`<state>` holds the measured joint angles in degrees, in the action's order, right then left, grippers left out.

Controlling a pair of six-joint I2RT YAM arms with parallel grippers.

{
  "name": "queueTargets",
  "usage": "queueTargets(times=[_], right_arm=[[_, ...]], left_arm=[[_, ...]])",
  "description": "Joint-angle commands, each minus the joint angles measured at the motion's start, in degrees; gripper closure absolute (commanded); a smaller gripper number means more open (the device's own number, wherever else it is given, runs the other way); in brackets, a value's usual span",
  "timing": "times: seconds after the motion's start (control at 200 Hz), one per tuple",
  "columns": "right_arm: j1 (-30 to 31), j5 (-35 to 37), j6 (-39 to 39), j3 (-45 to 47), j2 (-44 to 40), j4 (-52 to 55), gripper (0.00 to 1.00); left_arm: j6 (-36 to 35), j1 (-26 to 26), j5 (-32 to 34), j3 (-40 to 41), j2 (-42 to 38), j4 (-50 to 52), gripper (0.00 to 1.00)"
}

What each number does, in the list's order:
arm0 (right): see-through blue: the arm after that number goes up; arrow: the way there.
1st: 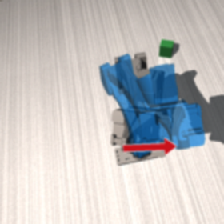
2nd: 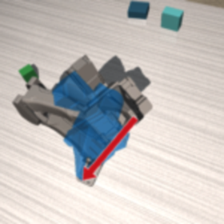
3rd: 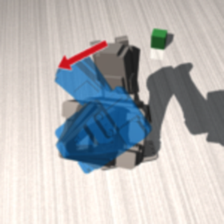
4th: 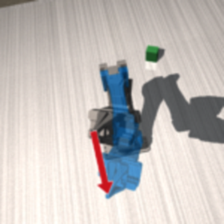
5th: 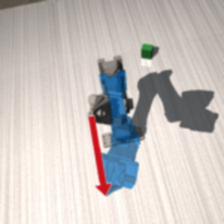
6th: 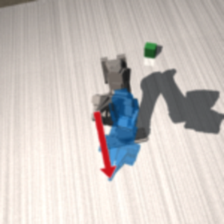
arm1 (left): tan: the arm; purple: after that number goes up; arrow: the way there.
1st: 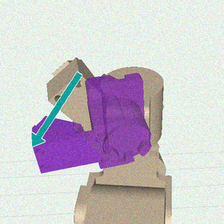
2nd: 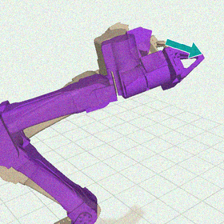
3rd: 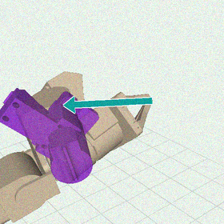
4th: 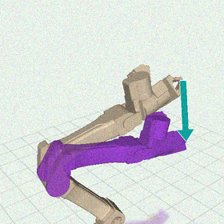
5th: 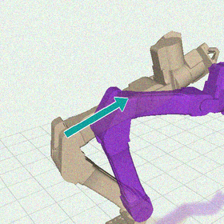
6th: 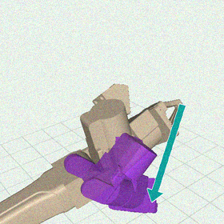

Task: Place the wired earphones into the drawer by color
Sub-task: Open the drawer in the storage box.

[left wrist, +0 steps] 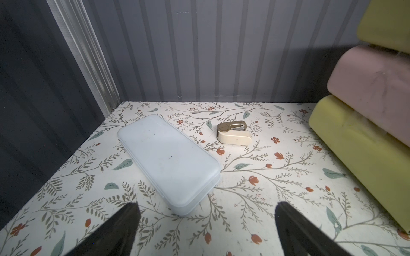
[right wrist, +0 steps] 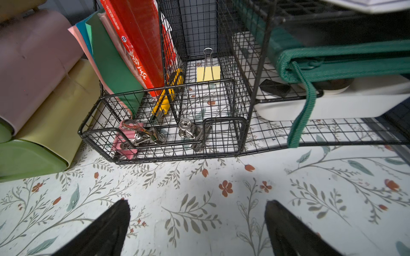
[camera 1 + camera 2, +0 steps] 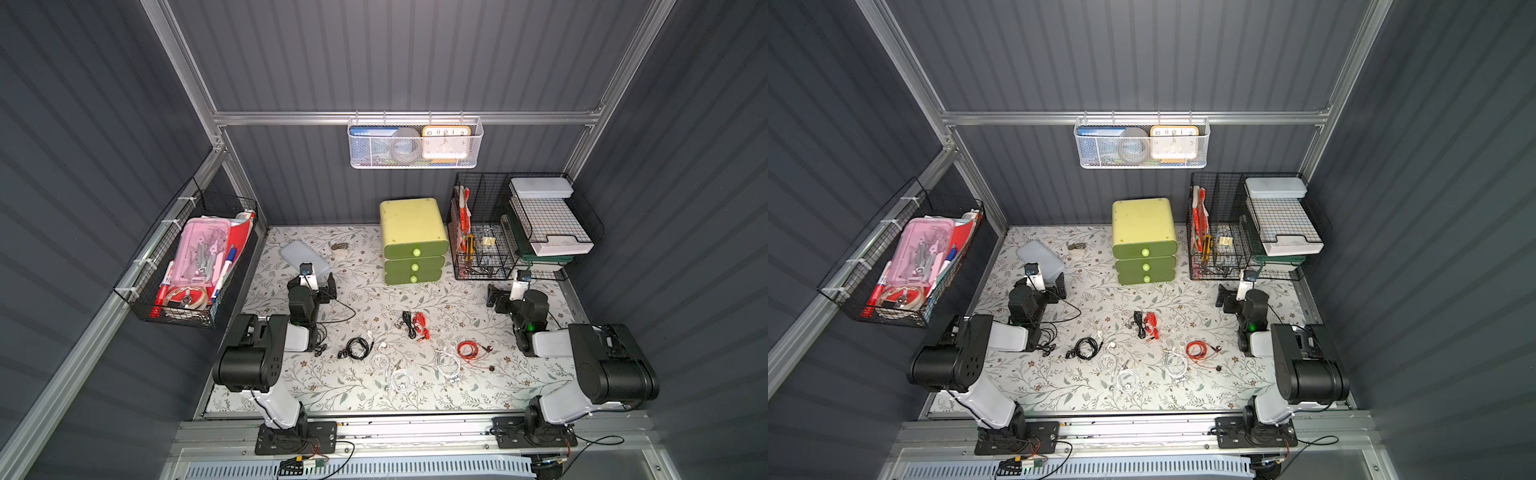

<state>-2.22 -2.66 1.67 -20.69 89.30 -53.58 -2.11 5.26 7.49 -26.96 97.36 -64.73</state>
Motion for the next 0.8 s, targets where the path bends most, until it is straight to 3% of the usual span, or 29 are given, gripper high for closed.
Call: queueTargets(times=[0.0,0.795], right_arm=[[-0.14,-0.56,0.35,-1.04,0.53,-1.0,0.01],[-0.15,-0.44,0.53,-1.11,0.48,-1.0,0.01]], left_arm=[[-1.15,-0.25,-0.56,-0.9,0.46,-1.54,0.01],[-1.23,-0.33,-1.61,-1.08,0.46,-1.45,0.01]])
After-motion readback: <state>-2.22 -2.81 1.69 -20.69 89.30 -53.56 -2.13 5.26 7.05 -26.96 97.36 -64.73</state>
